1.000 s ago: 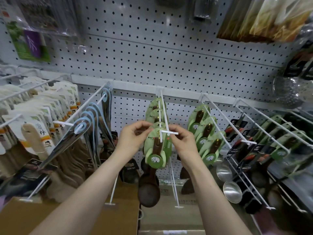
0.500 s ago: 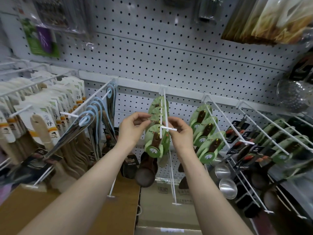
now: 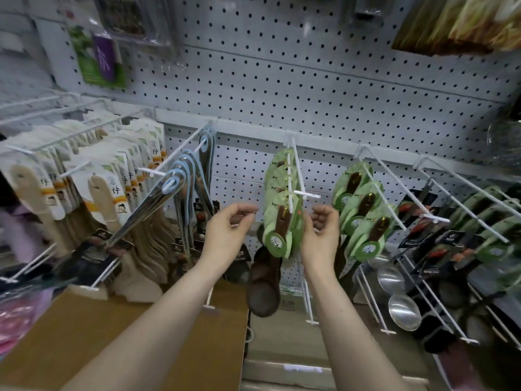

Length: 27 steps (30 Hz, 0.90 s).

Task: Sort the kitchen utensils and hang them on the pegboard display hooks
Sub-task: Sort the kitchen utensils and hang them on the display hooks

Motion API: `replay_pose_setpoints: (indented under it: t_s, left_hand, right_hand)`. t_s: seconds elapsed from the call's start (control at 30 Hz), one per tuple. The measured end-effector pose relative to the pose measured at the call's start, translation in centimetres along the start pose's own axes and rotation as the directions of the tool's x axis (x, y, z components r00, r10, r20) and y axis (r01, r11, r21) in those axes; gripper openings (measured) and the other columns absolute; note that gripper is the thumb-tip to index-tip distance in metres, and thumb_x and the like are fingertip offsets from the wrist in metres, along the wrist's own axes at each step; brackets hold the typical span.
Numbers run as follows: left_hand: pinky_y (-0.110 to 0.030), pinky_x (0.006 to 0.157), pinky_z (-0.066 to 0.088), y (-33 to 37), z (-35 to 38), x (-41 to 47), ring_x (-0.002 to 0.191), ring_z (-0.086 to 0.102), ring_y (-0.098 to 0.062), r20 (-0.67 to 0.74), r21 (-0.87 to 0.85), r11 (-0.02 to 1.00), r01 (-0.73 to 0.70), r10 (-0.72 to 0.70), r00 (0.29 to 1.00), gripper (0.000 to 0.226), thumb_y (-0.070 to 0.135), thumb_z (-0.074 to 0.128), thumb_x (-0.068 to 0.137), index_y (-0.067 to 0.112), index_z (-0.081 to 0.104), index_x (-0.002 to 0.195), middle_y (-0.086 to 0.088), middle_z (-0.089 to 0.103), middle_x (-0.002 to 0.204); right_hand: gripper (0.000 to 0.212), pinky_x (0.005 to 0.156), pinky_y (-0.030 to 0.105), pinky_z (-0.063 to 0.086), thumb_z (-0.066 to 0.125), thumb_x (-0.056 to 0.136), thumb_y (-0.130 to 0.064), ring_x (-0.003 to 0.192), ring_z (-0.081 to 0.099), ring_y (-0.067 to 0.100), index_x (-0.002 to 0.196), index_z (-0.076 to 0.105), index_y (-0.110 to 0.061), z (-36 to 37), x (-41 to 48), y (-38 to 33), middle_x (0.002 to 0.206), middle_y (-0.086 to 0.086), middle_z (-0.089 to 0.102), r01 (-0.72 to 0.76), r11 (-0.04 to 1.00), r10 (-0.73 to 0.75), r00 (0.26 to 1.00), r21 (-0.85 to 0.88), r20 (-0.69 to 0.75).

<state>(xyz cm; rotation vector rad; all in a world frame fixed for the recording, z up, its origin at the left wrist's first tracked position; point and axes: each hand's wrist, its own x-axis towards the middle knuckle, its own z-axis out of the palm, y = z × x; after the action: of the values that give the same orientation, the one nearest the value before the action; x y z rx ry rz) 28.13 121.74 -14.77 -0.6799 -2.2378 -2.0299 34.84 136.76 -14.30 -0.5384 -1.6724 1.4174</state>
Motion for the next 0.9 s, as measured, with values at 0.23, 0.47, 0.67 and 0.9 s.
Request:
replay_pose_setpoints:
  t_s: [0.23, 0.47, 0.67, 0.9]
  left_hand:
    - [-0.026, 0.083, 0.055, -0.3, -5.2, -3.1, 0.090, 0.065, -0.003, 0.136, 0.039, 0.997, -0.067, 0.062, 0.989, 0.016, 0.012, 0.062, 0.091, 0.023, 0.070, 0.099, 0.014, 0.069, 0.103]
    - [-0.016, 0.080, 0.051, -1.8, -12.0, -5.7, 0.092, 0.062, 0.004, 0.154, 0.029, 0.996, -0.089, 0.083, 0.985, 0.020, 0.013, 0.061, 0.092, 0.031, 0.069, 0.097, 0.020, 0.067, 0.099]
    - [-0.023, 0.085, 0.052, -3.7, -17.0, -6.0, 0.095, 0.060, 0.004, 0.034, 0.080, 0.995, -0.058, 0.055, 0.998, 0.021, 0.013, 0.061, 0.091, 0.030, 0.067, 0.102, 0.017, 0.066, 0.102]
    - [-0.018, 0.091, 0.047, -4.3, -20.6, -4.3, 0.098, 0.057, 0.003, -0.091, 0.152, 0.983, -0.101, 0.116, 0.989, 0.033, 0.009, 0.059, 0.093, 0.029, 0.060, 0.120, 0.008, 0.056, 0.115]
  right_hand:
    - [0.007, 0.073, 0.016, 0.042, 0.052, 0.099, -0.015, 0.080, 0.051, 0.006, 0.105, 0.050, -0.012, 1.2, -5.5, -0.4, 0.093, -0.004, 0.053, -0.031, 0.999, 0.019, 0.963, -0.040, -0.268]
    - [0.012, 0.067, 0.011, 0.041, 0.055, 0.097, -0.009, 0.080, 0.053, 0.010, 0.094, 0.053, -0.021, 4.6, -12.1, -1.2, 0.089, -0.002, 0.056, -0.062, 0.996, 0.046, 0.974, -0.064, -0.221]
    - [0.015, 0.076, 0.024, 0.049, 0.060, 0.095, -0.011, 0.084, 0.061, 0.010, 0.093, 0.063, -0.026, 9.2, -15.2, -1.9, 0.092, -0.004, 0.067, -0.104, 0.991, 0.103, 0.995, -0.081, -0.010]
    - [0.015, 0.086, 0.027, 0.055, 0.062, 0.095, -0.017, 0.095, 0.066, 0.006, 0.107, 0.070, -0.022, 13.5, -15.6, -3.9, 0.101, -0.004, 0.071, -0.099, 0.991, 0.116, 0.973, -0.093, 0.197]
